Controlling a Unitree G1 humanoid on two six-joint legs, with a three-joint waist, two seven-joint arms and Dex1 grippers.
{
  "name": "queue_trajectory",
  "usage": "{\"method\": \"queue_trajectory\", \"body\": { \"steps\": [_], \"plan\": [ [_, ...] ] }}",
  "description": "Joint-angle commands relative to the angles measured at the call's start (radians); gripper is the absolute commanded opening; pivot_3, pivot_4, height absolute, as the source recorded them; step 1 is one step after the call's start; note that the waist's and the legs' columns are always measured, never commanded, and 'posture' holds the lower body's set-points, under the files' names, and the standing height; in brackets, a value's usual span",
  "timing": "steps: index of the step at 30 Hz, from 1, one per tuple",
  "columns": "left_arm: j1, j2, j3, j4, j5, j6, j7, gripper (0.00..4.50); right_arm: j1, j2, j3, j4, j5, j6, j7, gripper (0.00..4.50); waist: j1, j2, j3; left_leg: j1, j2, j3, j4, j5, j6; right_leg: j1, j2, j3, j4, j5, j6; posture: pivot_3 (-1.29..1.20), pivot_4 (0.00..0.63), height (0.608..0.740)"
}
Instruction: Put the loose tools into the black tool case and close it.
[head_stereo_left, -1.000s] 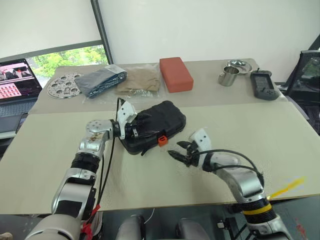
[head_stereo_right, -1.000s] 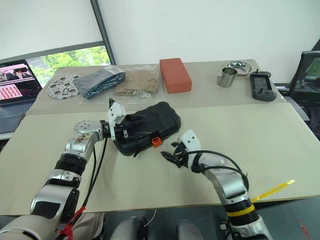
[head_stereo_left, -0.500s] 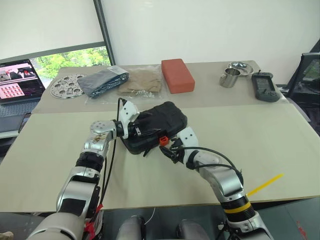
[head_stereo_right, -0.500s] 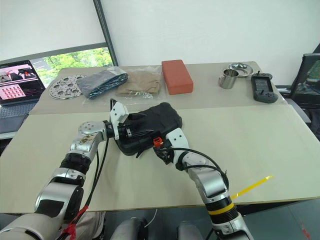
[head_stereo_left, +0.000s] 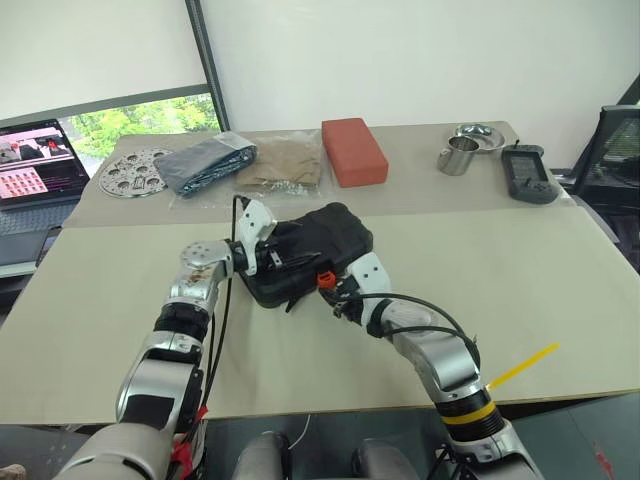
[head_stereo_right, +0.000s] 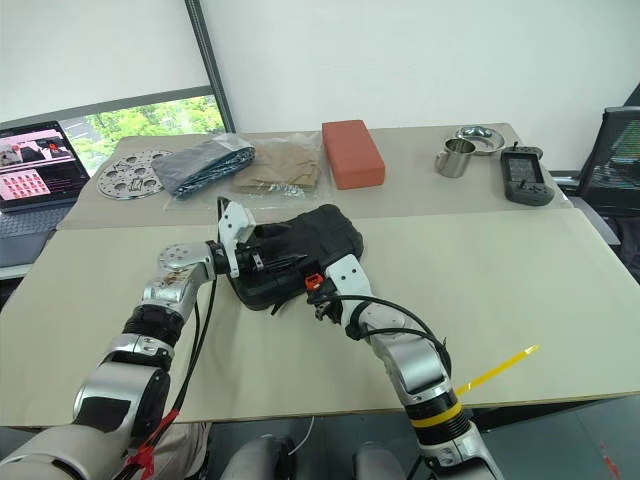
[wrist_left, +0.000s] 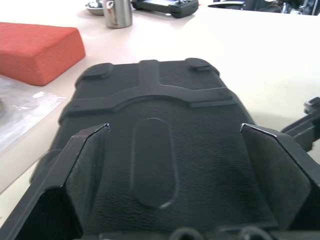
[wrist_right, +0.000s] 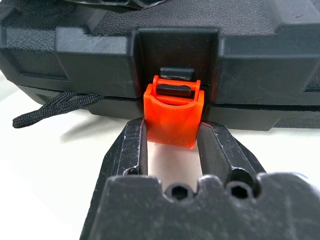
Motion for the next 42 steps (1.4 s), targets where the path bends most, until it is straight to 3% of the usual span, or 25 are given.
{"method": "queue_trajectory", "body": {
  "steps": [1, 42],
  "plan": [
    [0.016, 0.000, -0.016, 0.059, 0.027, 0.004, 0.009, 4.50, -0.016, 0.002, -0.013, -0.080, -0.008, -0.006, -0.014, 1.17, 0.000, 0.000, 0.000, 0.000, 0.000, 0.000, 0.000, 0.000, 0.000, 0.000, 0.000, 0.000, 0.000, 0.000, 0.000, 0.00, 0.150, 0.740],
    [0.022, -0.004, -0.040, 0.084, 0.055, -0.028, -0.004, 4.50, 0.061, 0.083, -0.066, 0.054, -0.011, -0.446, -0.007, 1.17, -0.002, -0.001, 0.001, -0.004, 0.000, 0.000, -0.002, 0.000, 0.000, -0.001, 0.000, -0.001, -0.005, 0.000, 0.000, 0.00, 0.150, 0.740]
  ]
}}
